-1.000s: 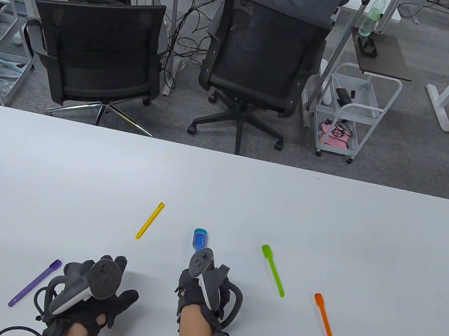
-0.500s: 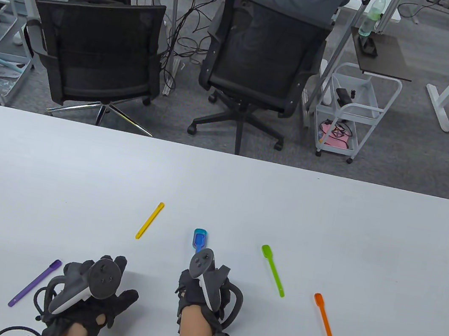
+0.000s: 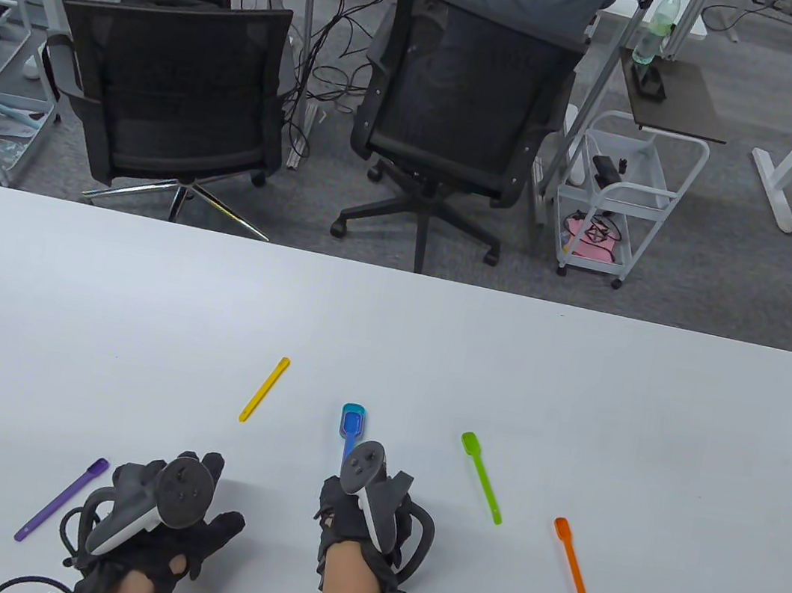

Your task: Nest measuring spoons

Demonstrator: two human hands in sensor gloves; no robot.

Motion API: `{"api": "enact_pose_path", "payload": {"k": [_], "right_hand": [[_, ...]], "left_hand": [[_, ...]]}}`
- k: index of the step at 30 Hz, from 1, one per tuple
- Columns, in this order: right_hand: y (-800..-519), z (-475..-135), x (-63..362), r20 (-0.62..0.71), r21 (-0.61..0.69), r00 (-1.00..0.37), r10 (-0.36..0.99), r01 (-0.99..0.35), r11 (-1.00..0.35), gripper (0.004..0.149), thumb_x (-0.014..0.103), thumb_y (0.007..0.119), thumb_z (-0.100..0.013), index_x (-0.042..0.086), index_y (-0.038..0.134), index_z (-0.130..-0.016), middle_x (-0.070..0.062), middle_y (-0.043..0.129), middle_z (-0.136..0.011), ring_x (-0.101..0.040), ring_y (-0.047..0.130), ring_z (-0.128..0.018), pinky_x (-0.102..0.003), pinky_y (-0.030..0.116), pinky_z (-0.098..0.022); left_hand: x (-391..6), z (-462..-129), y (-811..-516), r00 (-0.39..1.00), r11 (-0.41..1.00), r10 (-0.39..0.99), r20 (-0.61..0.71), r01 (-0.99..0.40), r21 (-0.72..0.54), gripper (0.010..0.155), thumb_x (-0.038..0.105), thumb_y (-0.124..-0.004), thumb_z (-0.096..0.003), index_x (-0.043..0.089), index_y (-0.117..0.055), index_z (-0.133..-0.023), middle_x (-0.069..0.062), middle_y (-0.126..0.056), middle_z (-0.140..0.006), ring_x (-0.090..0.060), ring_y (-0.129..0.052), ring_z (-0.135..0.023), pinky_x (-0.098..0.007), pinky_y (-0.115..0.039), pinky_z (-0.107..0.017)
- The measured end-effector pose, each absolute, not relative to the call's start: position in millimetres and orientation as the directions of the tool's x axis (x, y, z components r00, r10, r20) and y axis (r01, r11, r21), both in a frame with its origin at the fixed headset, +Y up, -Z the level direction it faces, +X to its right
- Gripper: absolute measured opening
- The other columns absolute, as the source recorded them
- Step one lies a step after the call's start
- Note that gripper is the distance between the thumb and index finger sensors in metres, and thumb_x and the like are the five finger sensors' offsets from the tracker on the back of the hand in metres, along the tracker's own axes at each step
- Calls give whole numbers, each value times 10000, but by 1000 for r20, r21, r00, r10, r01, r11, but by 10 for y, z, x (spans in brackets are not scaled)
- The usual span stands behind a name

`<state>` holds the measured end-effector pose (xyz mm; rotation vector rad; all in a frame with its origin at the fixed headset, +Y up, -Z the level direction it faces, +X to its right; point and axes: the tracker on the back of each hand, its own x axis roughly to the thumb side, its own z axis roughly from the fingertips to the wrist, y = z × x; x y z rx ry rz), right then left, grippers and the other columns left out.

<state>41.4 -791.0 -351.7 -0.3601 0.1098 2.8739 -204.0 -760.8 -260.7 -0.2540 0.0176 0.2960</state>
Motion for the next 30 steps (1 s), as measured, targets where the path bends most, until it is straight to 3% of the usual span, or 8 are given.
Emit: {"api": "enact_pose_path", "payload": {"k": [9, 13, 15, 18, 20, 25, 30], "right_hand": [[-7674, -3467, 567, -161, -5, -935, 317, -321, -947, 719, 623, 877, -377, 109, 813, -874, 32, 960, -465, -127, 942, -180, -421, 879, -190], [-7520, -3437, 644, -56, 17, -937, 346, -347, -938, 820, 652, 832, -391, 123, 671, -997, -131, 860, -790, -349, 934, -527, -607, 766, -449], [-7416, -3410, 737, 6, 0, -938, 346, -346, -938, 846, 671, 807, -396, 150, 612, -1034, -165, 771, -921, -406, 888, -668, -652, 713, -515], [-7287, -3351, 934, 45, -38, -936, 348, -350, -936, 865, 680, 794, -398, 162, 572, -1055, -179, 706, -996, -444, 843, -753, -689, 669, -552], [-7231, -3321, 1076, 50, -51, -936, 347, -349, -936, 874, 685, 792, -396, 159, 569, -1057, -179, 713, -984, -422, 856, -722, -686, 672, -549], [-7171, -3291, 1446, 21, -96, -941, 337, -338, -936, 907, 695, 804, -384, 126, 569, -1050, -115, 800, -789, -273, 856, -473, -599, 736, -475], [-7209, -3341, 1802, -34, -99, -940, 339, -334, -937, 907, 692, 814, -381, 115, 582, -1041, -82, 831, -715, -232, 851, -397, -553, 770, -415]], "left_hand": [[-2021, -2602, -7610, 958, 925, 283, -48, -286, -250, 970, 695, -741, -477, 161, -413, -1217, -227, -437, -1251, -623, -451, -1126, -825, -254, -684], [-2020, -2591, -7601, 960, 928, 276, -40, -277, -248, 971, 697, -740, -476, 164, -410, -1218, -223, -434, -1253, -621, -451, -1128, -825, -253, -684], [-2031, -2589, -7595, 959, 928, 280, -43, -282, -242, 971, 696, -740, -477, 163, -410, -1218, -224, -433, -1253, -622, -448, -1128, -824, -254, -686], [-2035, -2598, -7608, 960, 928, 275, -49, -278, -248, 972, 696, -740, -477, 162, -409, -1218, -223, -433, -1253, -622, -450, -1127, -825, -253, -685], [-2038, -2603, -7616, 961, 927, 272, -53, -277, -252, 973, 696, -741, -475, 162, -409, -1218, -226, -435, -1252, -621, -451, -1127, -824, -254, -685], [-2040, -2601, -7612, 962, 929, 267, -62, -274, -250, 973, 695, -742, -476, 160, -409, -1217, -227, -435, -1251, -622, -451, -1126, -824, -255, -685], [-2045, -2597, -7606, 963, 932, 262, -65, -270, -243, 972, 696, -741, -475, 162, -409, -1217, -227, -436, -1251, -620, -452, -1127, -824, -255, -685]]}}
